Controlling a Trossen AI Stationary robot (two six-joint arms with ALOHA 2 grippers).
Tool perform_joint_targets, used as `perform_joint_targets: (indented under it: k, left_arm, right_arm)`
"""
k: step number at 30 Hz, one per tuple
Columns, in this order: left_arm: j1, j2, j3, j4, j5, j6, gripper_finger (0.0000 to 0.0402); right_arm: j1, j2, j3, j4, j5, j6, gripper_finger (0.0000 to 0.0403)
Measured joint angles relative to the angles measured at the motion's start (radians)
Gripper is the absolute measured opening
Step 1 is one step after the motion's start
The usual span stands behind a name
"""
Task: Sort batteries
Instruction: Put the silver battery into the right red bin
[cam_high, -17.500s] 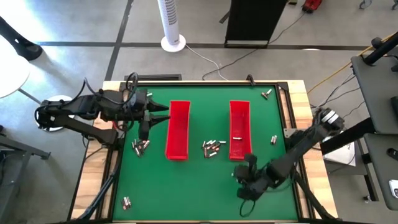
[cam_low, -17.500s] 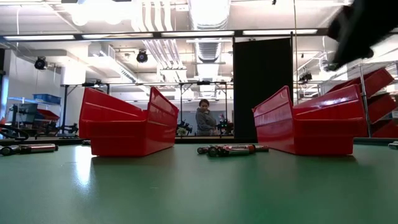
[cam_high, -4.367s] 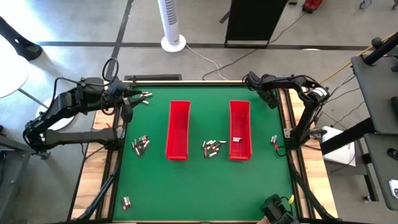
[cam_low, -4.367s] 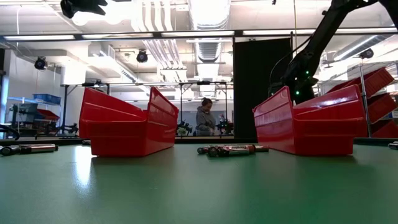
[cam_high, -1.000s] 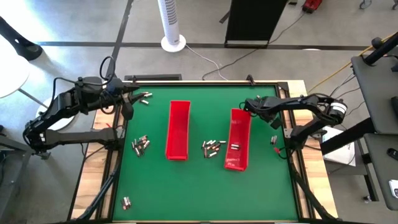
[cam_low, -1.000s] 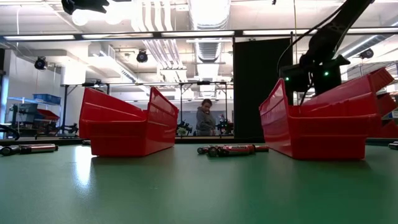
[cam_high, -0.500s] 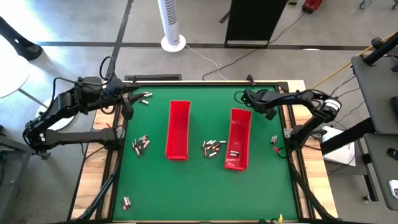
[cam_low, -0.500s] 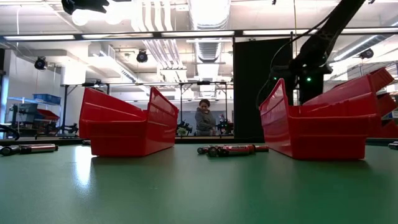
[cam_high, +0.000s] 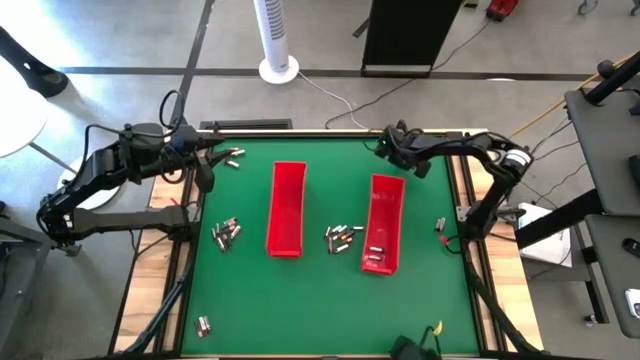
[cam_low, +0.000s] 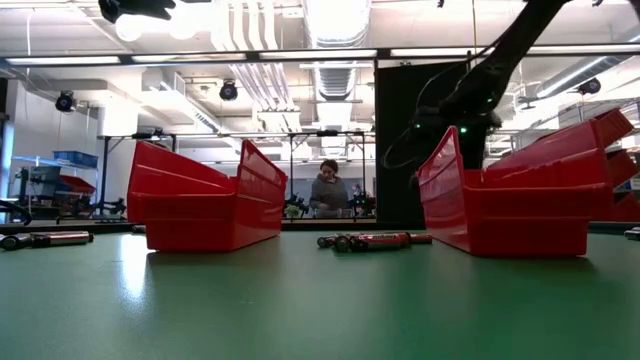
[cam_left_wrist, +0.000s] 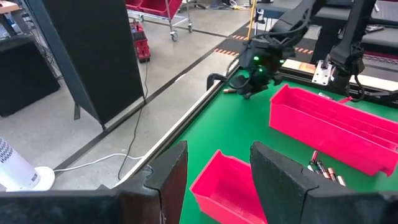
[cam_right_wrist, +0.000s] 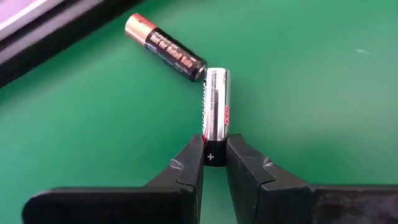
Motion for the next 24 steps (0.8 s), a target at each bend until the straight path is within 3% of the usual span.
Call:
perform_joint_targets:
  k: [11,24]
  left_arm:
    - [0.000,-0.021,0.000,-0.013,0.000,-0.026,0.0155]
    - [0.000,-0.060,0.000,-0.008,-0.001,-0.053,0.0155]
  right_arm:
    - [-0.049,0.187,0.223,-0.086,-0.138,-0.265,0.0045]
    - [-0.079,0.207,0.312,-0.171,-0.187,-0.499,0.0049]
